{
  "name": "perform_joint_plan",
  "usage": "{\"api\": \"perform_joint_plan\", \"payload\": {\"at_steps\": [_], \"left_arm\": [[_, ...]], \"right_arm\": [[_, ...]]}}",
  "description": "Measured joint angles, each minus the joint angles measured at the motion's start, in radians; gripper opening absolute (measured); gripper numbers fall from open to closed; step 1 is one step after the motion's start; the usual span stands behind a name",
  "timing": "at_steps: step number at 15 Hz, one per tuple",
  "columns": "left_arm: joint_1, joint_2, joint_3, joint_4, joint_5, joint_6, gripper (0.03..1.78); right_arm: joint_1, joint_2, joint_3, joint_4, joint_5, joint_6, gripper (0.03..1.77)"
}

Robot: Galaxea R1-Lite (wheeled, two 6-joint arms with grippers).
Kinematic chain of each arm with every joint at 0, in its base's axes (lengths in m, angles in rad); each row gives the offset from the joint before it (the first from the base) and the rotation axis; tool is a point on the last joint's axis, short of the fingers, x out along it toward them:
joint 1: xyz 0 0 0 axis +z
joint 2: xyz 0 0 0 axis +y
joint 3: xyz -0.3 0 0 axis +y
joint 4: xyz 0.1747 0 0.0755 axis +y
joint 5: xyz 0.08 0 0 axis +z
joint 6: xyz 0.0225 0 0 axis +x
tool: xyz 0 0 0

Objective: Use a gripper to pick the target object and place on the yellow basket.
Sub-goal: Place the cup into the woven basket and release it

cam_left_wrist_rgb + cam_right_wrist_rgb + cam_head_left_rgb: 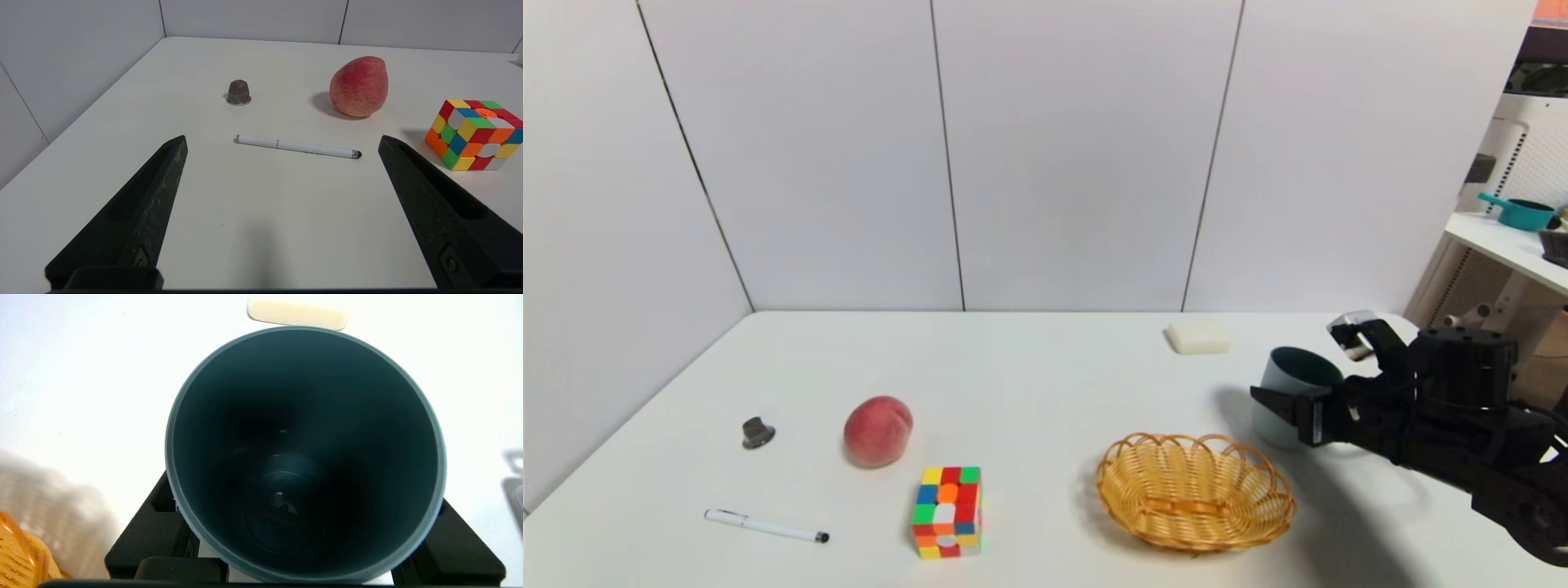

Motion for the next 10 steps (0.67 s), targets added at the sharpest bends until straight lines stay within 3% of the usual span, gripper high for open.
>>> {"api": "perform_joint_plan", "payload": {"at_steps": [4, 7, 10], "left_arm": [[0.000, 0.000, 0.000, 0.000, -0.001, 0.001, 1.69], [0.000, 0.000, 0.000, 0.000, 0.000, 0.001, 1.69], [0.000, 0.000, 0.000, 0.000, -0.001, 0.001, 1.69]], "right_arm": [[0.000, -0.042, 0.001, 0.002, 0.010, 0.000, 1.15], [0.017, -0.137, -0.008, 0.005, 0.087, 0.000, 1.15], [0.099, -0.267, -0.017, 0.034, 0.176, 0.008, 1.15]]}}
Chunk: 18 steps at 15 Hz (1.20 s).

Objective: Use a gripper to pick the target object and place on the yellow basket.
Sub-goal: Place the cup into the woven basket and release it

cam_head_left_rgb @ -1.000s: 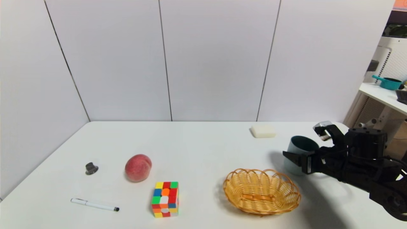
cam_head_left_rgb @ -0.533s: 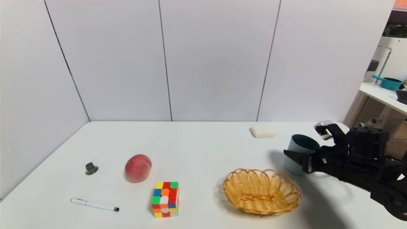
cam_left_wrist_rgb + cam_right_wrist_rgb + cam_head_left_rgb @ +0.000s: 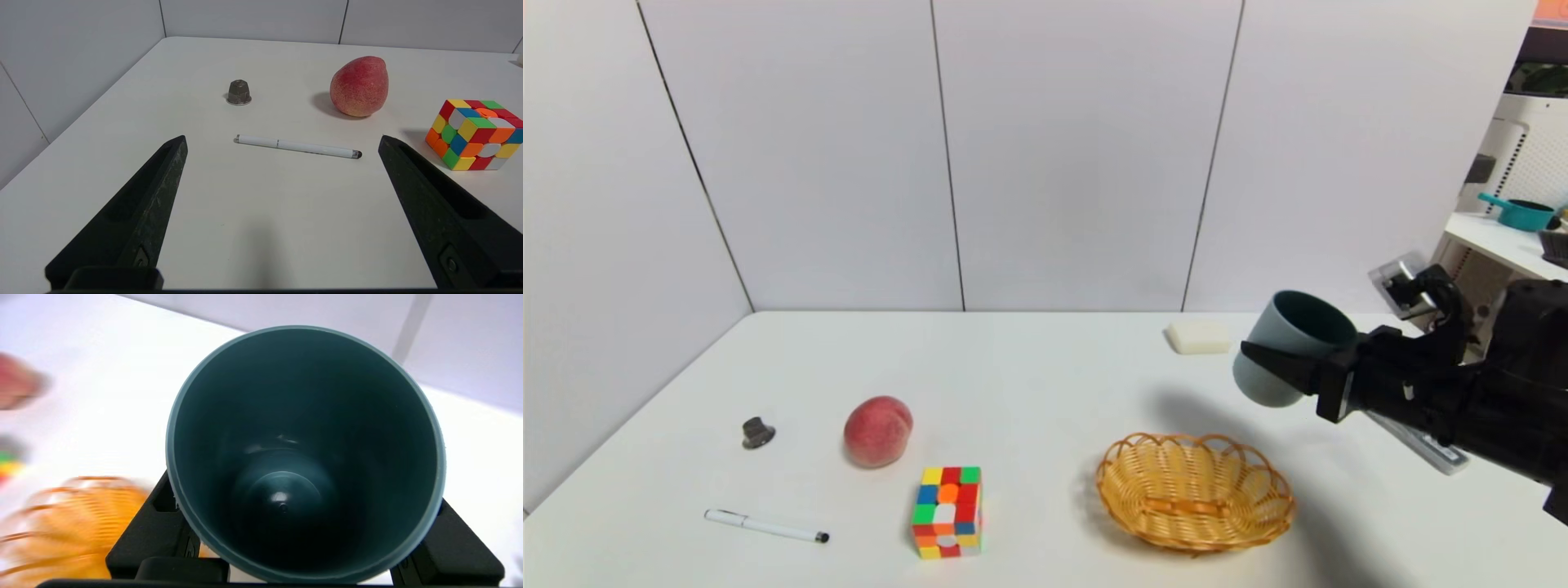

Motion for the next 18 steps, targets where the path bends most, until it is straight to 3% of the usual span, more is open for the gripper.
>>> {"api": "perform_joint_plan", "payload": {"at_steps": [4, 7, 12, 18], "left_arm": [[0.000, 0.000, 0.000, 0.000, 0.001, 0.000, 1.69], [0.000, 0.000, 0.000, 0.000, 0.001, 0.000, 1.69], [0.000, 0.000, 0.000, 0.000, 0.000, 0.000, 1.69], [0.000, 0.000, 0.000, 0.000, 0.001, 0.000, 1.69]], "right_arm": [[0.211, -0.148, 0.050, 0.021, 0.034, -0.007, 1.15], [0.299, -0.188, 0.149, 0.025, 0.037, -0.051, 1.15], [0.313, -0.153, 0.223, 0.013, 0.030, -0.087, 1.15], [0.292, -0.029, 0.187, -0.061, 0.027, -0.088, 1.15]]}}
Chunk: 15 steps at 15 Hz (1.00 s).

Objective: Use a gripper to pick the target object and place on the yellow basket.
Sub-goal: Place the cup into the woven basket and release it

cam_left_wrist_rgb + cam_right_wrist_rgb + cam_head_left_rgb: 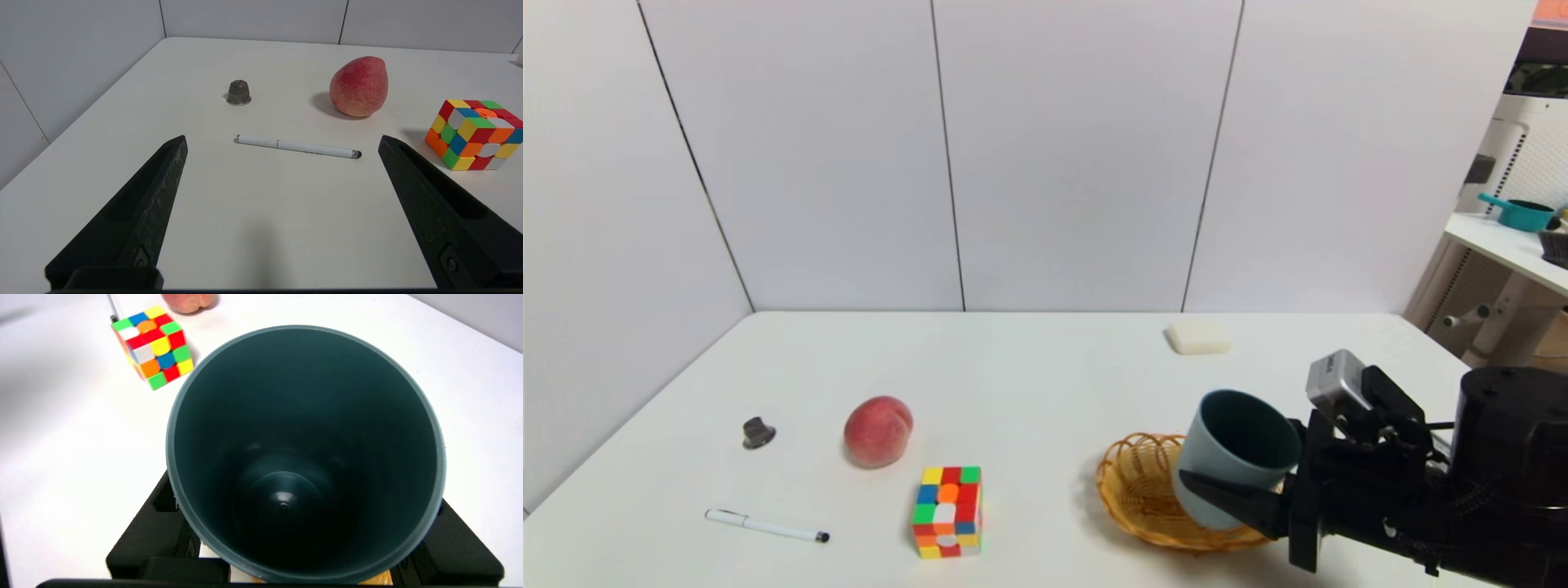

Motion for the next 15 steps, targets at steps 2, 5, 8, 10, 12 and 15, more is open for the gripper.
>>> {"api": "perform_joint_plan", "payload": {"at_steps": [2, 5, 8, 10, 12, 15], "left_arm": [[0.000, 0.000, 0.000, 0.000, 0.000, 0.000, 1.69], [0.000, 0.000, 0.000, 0.000, 0.000, 0.000, 1.69], [0.000, 0.000, 0.000, 0.000, -0.001, 0.000, 1.69], [0.000, 0.000, 0.000, 0.000, 0.000, 0.000, 1.69], [0.000, 0.000, 0.000, 0.000, -0.001, 0.000, 1.69], [0.000, 0.000, 0.000, 0.000, 0.000, 0.000, 1.69]], "right_arm": [[-0.002, 0.033, -0.020, -0.004, 0.000, 0.000, 1.15], [-0.008, 0.065, -0.021, -0.002, 0.001, -0.013, 1.15], [-0.017, 0.081, -0.020, -0.003, 0.003, -0.040, 1.35], [-0.020, 0.083, -0.019, -0.003, 0.001, -0.040, 1.43], [-0.025, 0.081, -0.015, -0.004, 0.001, -0.039, 1.49], [-0.031, 0.063, -0.023, -0.033, 0.001, -0.028, 1.56]]}}
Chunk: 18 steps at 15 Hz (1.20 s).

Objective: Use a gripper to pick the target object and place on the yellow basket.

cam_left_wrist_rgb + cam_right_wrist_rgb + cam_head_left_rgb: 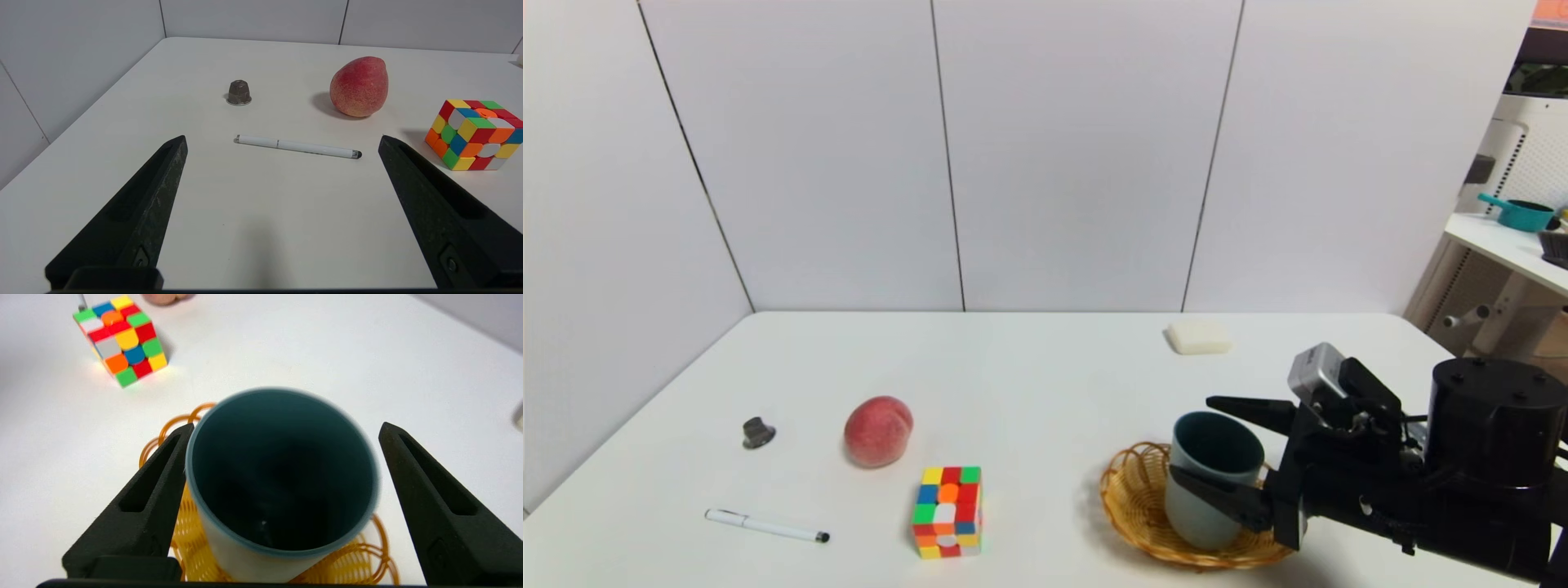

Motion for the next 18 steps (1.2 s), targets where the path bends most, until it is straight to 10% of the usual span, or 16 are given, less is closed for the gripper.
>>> {"api": "perform_joint_plan", "payload": {"at_steps": [7, 13, 18], "left_arm": [[0.000, 0.000, 0.000, 0.000, 0.000, 0.000, 1.69], [0.000, 0.000, 0.000, 0.000, -0.001, 0.000, 1.69], [0.000, 0.000, 0.000, 0.000, 0.000, 0.000, 1.69]], "right_arm": [[-0.001, -0.257, -0.141, 0.101, 0.007, 0.099, 1.65], [-0.224, -0.645, -0.282, 0.676, -0.016, 0.104, 1.68], [-0.403, -0.900, -0.204, 1.060, -0.322, 0.007, 1.69]]}}
